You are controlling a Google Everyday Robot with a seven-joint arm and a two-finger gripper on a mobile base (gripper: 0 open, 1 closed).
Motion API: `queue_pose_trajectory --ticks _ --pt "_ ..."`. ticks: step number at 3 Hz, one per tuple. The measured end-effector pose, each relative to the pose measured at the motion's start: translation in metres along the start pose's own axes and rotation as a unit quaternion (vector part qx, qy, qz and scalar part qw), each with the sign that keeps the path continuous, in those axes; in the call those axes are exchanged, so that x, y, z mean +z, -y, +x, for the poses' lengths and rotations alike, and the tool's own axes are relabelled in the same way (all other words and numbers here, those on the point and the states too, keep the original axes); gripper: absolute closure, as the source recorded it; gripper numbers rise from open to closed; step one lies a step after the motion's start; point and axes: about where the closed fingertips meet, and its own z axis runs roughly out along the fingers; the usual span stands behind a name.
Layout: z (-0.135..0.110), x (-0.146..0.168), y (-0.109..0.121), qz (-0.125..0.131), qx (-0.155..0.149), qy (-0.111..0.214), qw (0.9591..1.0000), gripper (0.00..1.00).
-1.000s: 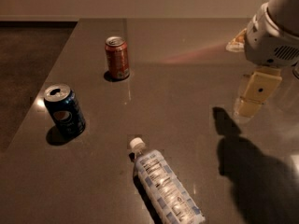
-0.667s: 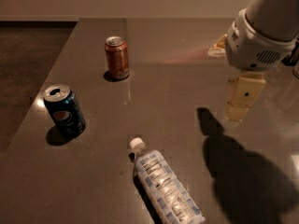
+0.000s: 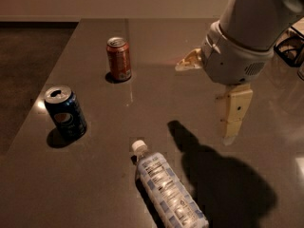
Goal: Move blue plastic bottle near coke can
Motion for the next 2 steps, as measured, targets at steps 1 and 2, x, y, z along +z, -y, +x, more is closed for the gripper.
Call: queue_pose_trajectory --ticks 1,2 --pt "-0.0183 0.0059 -0.0079 -0.003 -0.093 0.024 0.9954 0.0" --pt "-0.0269 0.0098 -0.0152 -0.011 -0.183 0.042 0.9821 0.0"
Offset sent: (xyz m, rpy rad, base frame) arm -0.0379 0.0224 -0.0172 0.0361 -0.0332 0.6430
